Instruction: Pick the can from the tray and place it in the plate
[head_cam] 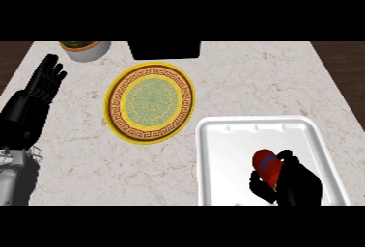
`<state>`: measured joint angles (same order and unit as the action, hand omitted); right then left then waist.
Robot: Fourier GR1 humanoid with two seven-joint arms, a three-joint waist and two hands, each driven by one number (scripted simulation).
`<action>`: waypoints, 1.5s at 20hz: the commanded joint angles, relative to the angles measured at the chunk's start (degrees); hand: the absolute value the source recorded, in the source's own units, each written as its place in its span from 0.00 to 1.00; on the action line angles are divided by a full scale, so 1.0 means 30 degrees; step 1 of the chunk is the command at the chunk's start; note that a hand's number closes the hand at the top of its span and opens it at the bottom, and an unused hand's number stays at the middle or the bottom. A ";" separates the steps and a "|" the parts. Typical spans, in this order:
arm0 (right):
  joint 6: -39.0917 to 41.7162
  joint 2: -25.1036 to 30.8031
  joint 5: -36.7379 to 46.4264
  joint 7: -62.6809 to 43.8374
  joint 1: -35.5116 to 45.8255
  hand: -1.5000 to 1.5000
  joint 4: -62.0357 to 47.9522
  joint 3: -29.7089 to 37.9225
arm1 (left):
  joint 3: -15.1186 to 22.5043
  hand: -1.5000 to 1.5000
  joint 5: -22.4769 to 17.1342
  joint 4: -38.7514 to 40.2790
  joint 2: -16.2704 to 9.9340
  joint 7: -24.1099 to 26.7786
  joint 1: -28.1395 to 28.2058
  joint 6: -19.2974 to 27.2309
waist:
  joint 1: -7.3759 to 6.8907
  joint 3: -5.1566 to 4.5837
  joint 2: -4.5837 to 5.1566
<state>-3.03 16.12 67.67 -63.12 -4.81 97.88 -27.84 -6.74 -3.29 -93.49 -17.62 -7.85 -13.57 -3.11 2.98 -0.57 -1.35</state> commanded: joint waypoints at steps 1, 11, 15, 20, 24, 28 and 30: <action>-0.1192 -0.2203 0.4293 -0.4621 -0.2867 1.00 0.2590 -0.2765 | 0.0285 0.50 0.0337 0.0252 0.0262 0.0042 -0.0279 0.0215 | 0.0081 0.0134 0.0187; 0.0223 -0.5306 0.9920 -0.4190 -0.0868 1.00 0.7614 -0.8422 | 0.0182 0.50 -0.0268 0.0460 0.0215 -0.0087 -0.0936 -0.0534 | -0.0873 0.0167 0.0382; -0.1009 -0.5291 0.8765 -0.4341 0.1909 1.00 0.6644 -0.8395 | 0.0468 0.50 0.0476 0.1018 0.0631 0.0485 -0.1143 0.0048 | -0.1079 0.0170 0.0490; -0.0939 -0.5288 0.6636 -0.5264 0.5654 1.00 0.4142 -0.7754 | 0.0605 0.50 -0.0248 0.0092 0.0389 -0.0131 -0.0925 -0.0866 | -0.1699 0.0169 0.0535; -0.1015 -0.5332 0.4292 -0.5584 0.8934 1.00 0.2469 -0.5653 | 0.0963 0.50 0.0133 0.0117 0.0660 0.0373 -0.0790 -0.0798 | -0.1827 0.0168 0.0573; -0.2476 -0.5350 0.1839 -0.5210 1.1603 1.00 0.0174 -0.4018 | 0.1265 0.50 0.0545 0.0940 0.1130 0.0213 -0.1523 -0.0322 | -0.1914 0.0177 0.0662; -0.3068 -0.5355 0.0531 -0.4760 1.2931 1.00 -0.0983 -0.2901 | 0.0521 0.50 -0.0372 0.0770 0.0503 -0.0632 -0.2592 -0.0805 | -0.2125 0.0186 0.0699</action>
<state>-6.64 1.00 75.56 -67.76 26.10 100.75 -40.63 -4.43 -3.18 -91.54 -15.65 -7.96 -18.83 -5.03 -2.83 -0.05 0.57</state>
